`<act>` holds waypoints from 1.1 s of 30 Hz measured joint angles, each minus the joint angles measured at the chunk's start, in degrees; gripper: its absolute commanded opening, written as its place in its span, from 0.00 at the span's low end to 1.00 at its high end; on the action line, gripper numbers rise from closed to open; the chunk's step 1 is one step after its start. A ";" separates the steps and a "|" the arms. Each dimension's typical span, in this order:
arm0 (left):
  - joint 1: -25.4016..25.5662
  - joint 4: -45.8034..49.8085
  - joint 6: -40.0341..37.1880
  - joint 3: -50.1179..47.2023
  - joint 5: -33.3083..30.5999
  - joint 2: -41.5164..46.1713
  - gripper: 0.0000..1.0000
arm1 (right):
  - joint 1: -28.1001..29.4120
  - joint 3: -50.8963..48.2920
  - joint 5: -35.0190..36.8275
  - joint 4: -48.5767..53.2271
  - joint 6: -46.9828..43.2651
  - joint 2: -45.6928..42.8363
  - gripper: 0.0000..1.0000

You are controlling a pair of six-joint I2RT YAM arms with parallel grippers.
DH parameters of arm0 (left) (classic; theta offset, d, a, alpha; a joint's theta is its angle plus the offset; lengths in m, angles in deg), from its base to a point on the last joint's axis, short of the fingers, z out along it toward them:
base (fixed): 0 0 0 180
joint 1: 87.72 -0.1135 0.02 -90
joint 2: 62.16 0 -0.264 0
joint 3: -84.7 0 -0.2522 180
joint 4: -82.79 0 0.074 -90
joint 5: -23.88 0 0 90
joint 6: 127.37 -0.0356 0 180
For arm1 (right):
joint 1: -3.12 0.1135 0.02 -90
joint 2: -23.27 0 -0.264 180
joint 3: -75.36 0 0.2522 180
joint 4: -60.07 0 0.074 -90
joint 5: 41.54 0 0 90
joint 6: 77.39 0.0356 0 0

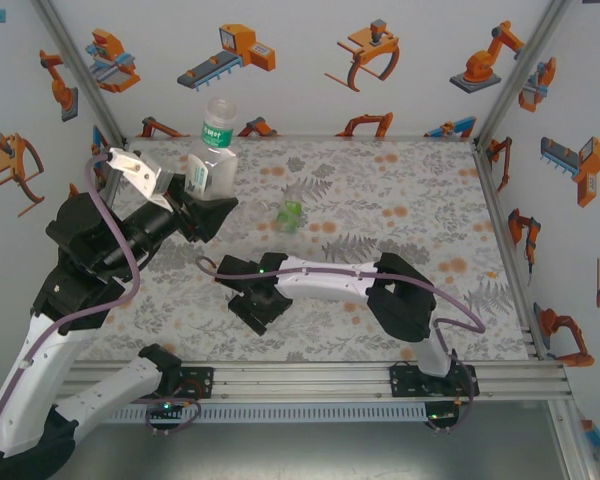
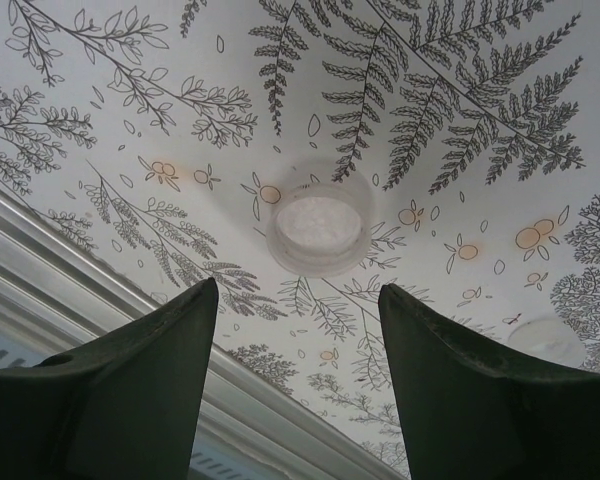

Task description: Screw on the bottle caps

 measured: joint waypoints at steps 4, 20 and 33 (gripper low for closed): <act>0.00 -0.13 0.28 0.00 0.00 0.00 0.02 | 0.00 0.00 0.17 -1.16 0.00 0.02 0.60; 0.00 -0.15 0.63 0.00 -0.24 0.59 0.02 | 0.00 0.09 -0.07 -3.34 -0.68 1.14 0.60; 0.00 -0.46 0.83 -0.02 -0.63 0.59 0.03 | 0.00 0.35 -0.28 -3.26 -0.68 1.92 0.59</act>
